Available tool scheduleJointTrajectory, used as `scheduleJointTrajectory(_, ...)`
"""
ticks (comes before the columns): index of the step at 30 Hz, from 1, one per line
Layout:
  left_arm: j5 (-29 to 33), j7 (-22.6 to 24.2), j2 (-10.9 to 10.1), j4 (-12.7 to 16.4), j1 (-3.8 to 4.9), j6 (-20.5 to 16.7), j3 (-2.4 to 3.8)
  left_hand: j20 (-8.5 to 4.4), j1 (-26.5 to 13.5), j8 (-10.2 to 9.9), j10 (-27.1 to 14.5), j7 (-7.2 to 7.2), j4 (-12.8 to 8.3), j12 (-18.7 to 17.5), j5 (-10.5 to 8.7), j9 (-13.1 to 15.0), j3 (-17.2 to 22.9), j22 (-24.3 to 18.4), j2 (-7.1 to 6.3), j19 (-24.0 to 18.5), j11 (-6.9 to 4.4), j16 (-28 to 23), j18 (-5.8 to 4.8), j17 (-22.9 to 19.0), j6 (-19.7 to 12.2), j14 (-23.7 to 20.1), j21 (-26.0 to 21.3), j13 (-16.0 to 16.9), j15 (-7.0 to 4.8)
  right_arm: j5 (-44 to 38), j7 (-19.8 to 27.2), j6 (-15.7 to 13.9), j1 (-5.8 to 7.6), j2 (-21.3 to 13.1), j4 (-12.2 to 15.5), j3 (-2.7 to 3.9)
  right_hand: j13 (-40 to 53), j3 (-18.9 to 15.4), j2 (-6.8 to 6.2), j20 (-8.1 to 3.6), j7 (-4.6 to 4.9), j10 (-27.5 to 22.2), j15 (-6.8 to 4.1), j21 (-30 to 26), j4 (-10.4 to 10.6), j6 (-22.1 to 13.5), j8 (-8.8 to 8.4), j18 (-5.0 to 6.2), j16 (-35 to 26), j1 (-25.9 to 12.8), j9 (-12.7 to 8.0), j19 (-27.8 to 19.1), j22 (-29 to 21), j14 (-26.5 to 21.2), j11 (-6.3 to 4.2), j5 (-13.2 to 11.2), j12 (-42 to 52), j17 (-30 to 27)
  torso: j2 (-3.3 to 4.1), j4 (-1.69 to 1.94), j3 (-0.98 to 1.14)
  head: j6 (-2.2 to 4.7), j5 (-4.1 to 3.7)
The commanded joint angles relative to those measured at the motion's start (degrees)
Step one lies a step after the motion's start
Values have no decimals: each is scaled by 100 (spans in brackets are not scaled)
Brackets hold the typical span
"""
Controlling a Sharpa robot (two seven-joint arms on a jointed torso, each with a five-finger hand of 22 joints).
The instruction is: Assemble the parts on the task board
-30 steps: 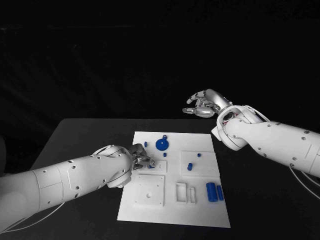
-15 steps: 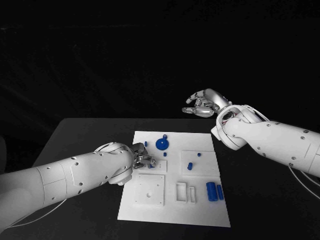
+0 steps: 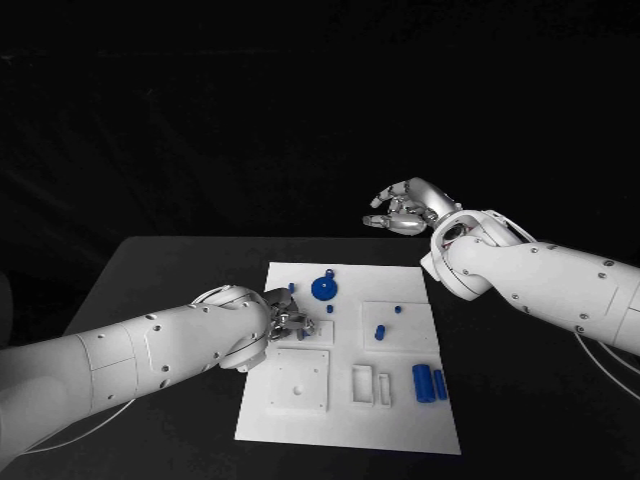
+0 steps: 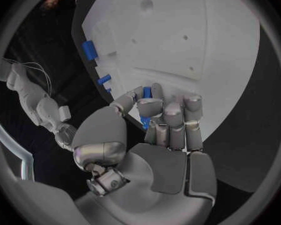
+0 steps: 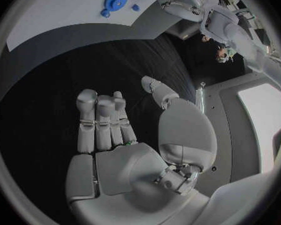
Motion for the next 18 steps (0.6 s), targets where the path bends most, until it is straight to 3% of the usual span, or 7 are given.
scheduleJointTrajectory(1, 19, -23, 41, 2, -38, 151, -19, -732, -11, -17, -237, -650, 4, 41, -8, -18, 20, 10, 115, 30, -216, 20, 30, -10, 1153, 321, -36, -12, -383, -8, 24, 80, -20, 16, -19, 3, -10, -9, -3, 4, 51, -39, -4, -37, 23, -8, 33, 579, -40, 42, 9, 21, 17, -15, 13, 38, 21, -2, 3, 4, 1, 3, -1)
scheduleJointTrajectory(10, 9, -44, 24, -49, -33, 133, -18, -742, -21, -7, -251, -648, -28, 50, -167, -31, 38, 24, 99, 30, -216, 12, 44, -26, 1126, 308, -38, -40, -393, -7, 28, 80, -32, 3, -20, 3, -15, -8, 1, 4, 51, -42, -4, -40, 26, -9, 33, 579, -40, 45, 8, 20, 18, -16, 13, 52, 24, -1, 2, -3, -2, -4, -8)
scheduleJointTrajectory(15, 15, -31, 43, -55, -28, 139, -17, -743, 25, -11, -262, -625, 19, 35, -610, -67, 65, 41, -24, 21, -188, -23, 48, -74, 1074, 276, -61, -120, -392, -7, 27, 84, -32, 1, -23, 3, -19, -9, 2, 5, 51, -44, -4, -41, 29, -9, 33, 579, -40, 46, 8, 20, 20, -17, 13, 65, 27, -1, 1, -2, -4, -1, -19)
scheduleJointTrajectory(18, 24, -29, 49, -62, -27, 103, -16, -741, 30, -19, -267, -617, 56, 22, -738, -82, 64, 45, -64, 17, -180, -35, 48, -91, 1055, 267, -71, -150, -388, -7, 24, 89, -32, 1, -26, 3, -20, -9, 2, 5, 51, -44, -4, -42, 30, -10, 33, 579, -40, 45, 8, 20, 20, -17, 13, 71, 28, -1, 0, -1, -4, 2, -23)
